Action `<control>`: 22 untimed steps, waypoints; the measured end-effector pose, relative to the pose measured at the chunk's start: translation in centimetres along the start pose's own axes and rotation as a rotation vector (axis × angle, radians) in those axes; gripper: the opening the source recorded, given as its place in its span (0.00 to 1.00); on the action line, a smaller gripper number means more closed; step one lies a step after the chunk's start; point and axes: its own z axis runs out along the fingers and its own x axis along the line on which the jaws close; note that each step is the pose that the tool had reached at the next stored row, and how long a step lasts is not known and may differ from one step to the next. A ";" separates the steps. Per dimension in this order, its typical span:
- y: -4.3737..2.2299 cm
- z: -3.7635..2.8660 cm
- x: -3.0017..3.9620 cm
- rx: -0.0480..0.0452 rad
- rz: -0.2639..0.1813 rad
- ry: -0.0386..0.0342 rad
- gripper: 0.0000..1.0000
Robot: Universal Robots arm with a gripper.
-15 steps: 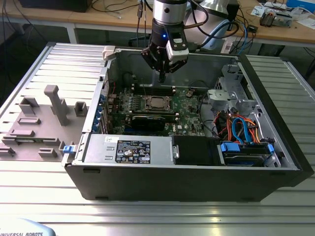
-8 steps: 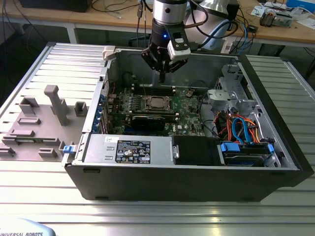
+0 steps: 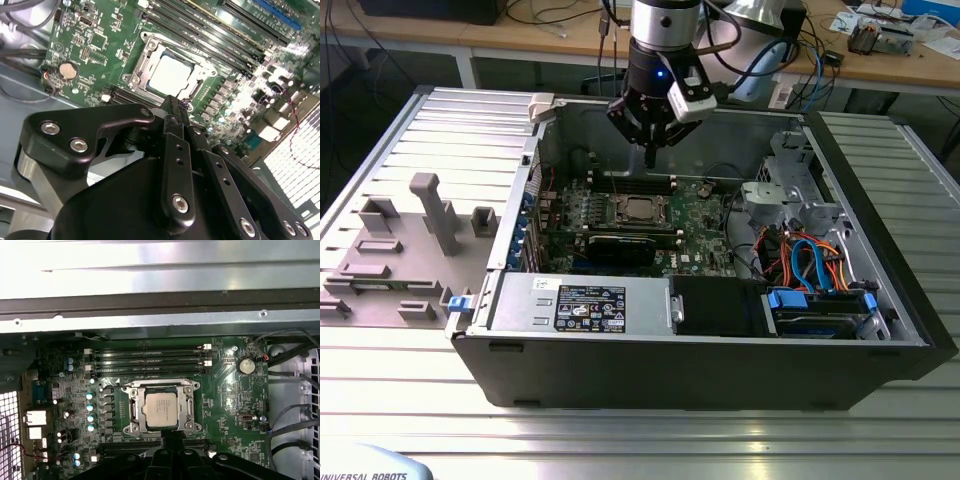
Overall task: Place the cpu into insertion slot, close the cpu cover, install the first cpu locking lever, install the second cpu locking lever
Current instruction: 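Install the first cpu locking lever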
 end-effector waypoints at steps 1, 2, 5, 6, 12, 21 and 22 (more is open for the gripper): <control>0.00 0.00 0.00 -0.0001 -0.006 -0.0001 0.11; 0.00 0.00 0.00 -0.0001 -0.007 -0.0001 0.11; 0.00 0.00 0.00 -0.0001 -0.007 -0.0001 0.11; 0.00 0.00 0.00 -0.0001 -0.007 -0.0002 0.11; 0.00 0.00 0.06 -0.0003 -0.006 -0.0004 0.11; -0.03 0.66 1.92 -0.0444 -0.006 -0.0112 0.11; -0.04 0.72 2.31 -0.0444 -0.006 -0.0126 0.11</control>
